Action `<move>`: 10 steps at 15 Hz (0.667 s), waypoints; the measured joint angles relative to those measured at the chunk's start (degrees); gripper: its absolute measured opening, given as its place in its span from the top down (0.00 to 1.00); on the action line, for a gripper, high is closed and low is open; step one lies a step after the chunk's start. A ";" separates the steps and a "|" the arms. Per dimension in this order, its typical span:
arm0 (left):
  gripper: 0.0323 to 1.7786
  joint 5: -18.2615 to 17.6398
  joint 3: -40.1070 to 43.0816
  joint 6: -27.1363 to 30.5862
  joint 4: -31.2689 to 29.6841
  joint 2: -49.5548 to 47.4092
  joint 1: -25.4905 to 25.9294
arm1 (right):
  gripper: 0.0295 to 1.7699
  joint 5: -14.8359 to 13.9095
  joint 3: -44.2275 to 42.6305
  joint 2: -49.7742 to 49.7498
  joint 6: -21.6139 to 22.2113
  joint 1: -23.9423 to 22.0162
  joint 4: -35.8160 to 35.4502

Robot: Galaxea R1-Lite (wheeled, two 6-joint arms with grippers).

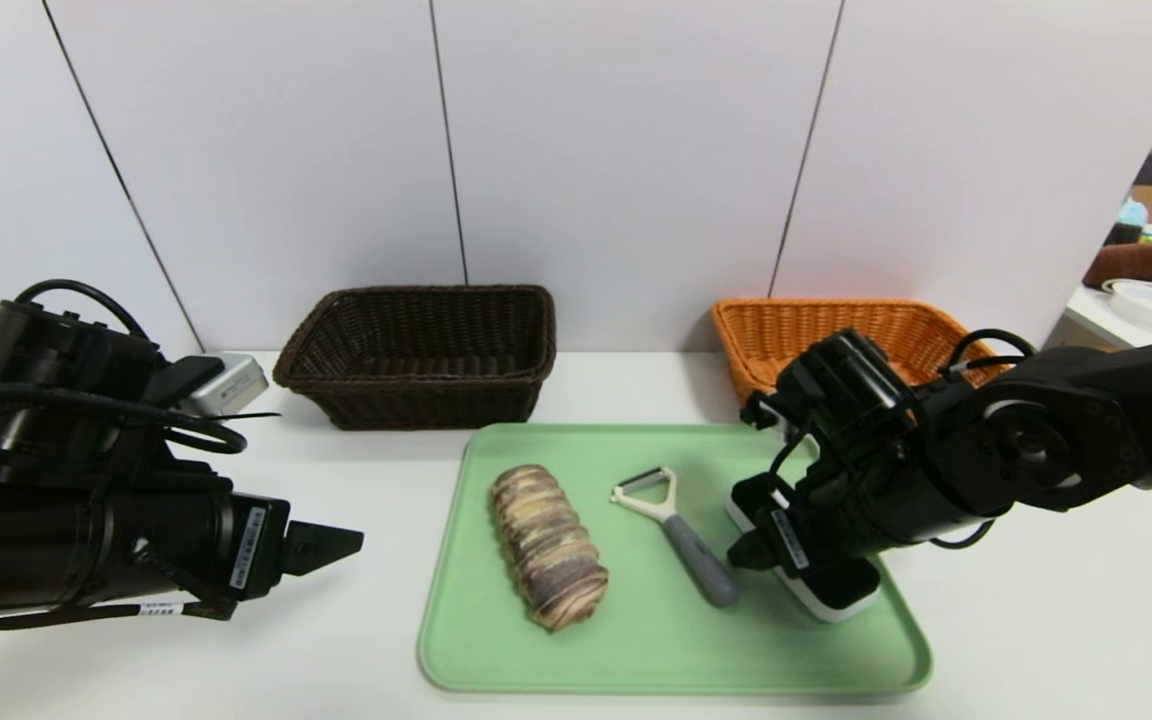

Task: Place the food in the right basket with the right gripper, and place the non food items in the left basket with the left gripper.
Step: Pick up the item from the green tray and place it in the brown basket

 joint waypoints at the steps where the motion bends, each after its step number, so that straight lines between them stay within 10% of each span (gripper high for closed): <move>1: 0.05 -0.02 0.02 -0.01 -0.02 0.00 0.00 | 0.04 -0.02 0.06 -0.02 0.02 0.00 0.02; 5: 0.05 -0.06 0.07 -0.01 0.00 0.00 0.02 | 0.39 -4.61 0.26 -0.07 0.05 0.48 0.00; 10: 0.05 -0.09 0.07 0.00 0.00 0.00 0.02 | 0.46 -4.19 0.37 -0.52 0.41 0.59 0.37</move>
